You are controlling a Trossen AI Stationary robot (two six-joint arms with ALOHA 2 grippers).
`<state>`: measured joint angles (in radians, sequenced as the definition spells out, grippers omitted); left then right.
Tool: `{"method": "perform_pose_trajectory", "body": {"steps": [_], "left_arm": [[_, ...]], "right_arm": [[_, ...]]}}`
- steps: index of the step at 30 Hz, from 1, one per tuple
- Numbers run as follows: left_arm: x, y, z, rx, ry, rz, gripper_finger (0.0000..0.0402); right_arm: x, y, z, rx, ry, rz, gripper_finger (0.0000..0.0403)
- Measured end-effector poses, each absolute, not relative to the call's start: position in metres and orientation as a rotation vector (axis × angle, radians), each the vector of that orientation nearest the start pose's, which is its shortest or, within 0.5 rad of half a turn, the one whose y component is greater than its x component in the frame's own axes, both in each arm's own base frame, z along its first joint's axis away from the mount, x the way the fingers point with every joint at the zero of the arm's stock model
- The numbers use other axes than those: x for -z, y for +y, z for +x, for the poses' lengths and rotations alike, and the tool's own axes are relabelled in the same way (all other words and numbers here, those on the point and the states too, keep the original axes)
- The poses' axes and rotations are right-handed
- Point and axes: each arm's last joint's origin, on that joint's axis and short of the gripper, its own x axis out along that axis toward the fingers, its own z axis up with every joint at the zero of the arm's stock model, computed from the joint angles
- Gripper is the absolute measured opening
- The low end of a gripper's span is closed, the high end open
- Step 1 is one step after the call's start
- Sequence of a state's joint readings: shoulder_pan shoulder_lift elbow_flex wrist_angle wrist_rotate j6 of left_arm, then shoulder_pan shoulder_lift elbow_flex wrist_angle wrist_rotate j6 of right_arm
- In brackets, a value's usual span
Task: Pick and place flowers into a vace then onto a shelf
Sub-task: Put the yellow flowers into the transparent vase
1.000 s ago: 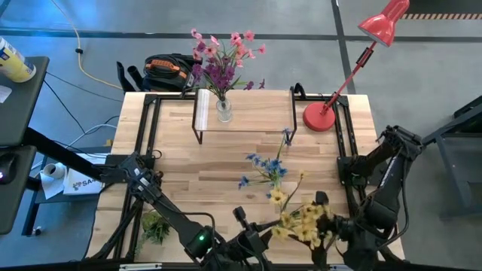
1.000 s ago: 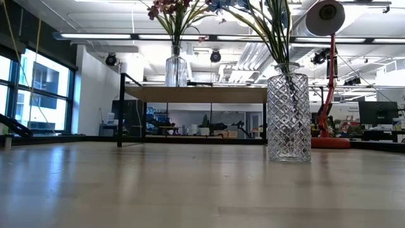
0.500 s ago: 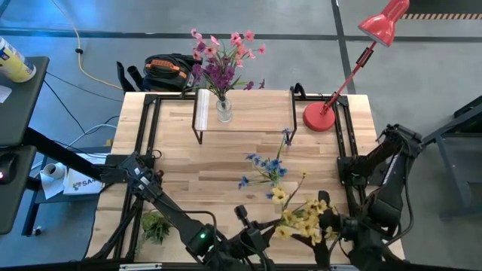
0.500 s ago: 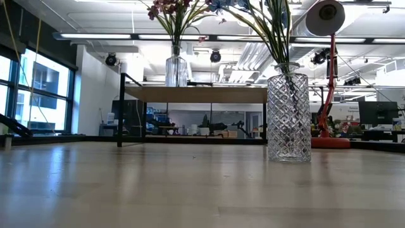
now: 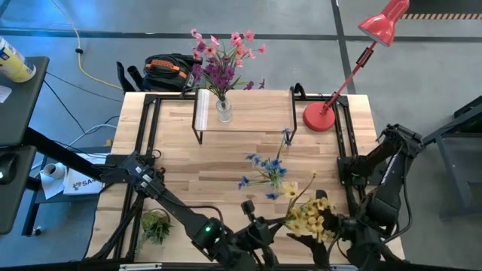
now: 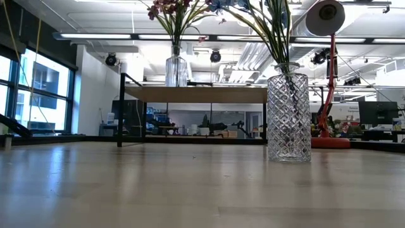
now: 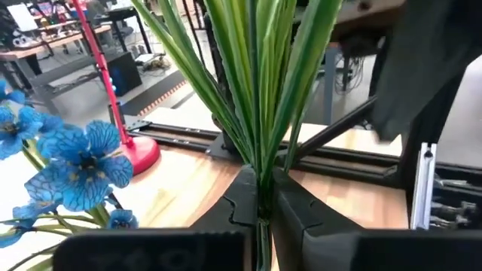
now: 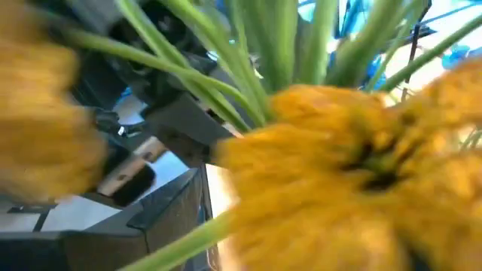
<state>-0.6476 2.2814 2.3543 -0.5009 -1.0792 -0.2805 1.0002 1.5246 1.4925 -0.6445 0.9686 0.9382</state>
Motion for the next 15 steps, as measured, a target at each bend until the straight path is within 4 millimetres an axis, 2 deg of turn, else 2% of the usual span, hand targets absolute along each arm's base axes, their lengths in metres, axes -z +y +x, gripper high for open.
{"method": "perform_pose_trajectory", "body": {"steps": [4,9,15], "left_arm": [[-0.347,-0.285,0.419,-0.443,0.221,0.026,0.0058],[-0.349,-0.283,0.423,-0.423,0.205,-0.015,0.0077],[-0.354,-0.280,0.428,-0.399,0.178,-0.024,0.0062]], "right_arm": [[-0.368,0.257,0.191,0.175,0.303,0.350,0.0282],[-0.368,0.251,0.200,0.214,0.287,0.361,0.0282],[-0.368,0.245,0.207,0.216,0.303,0.351,0.0282]]}}
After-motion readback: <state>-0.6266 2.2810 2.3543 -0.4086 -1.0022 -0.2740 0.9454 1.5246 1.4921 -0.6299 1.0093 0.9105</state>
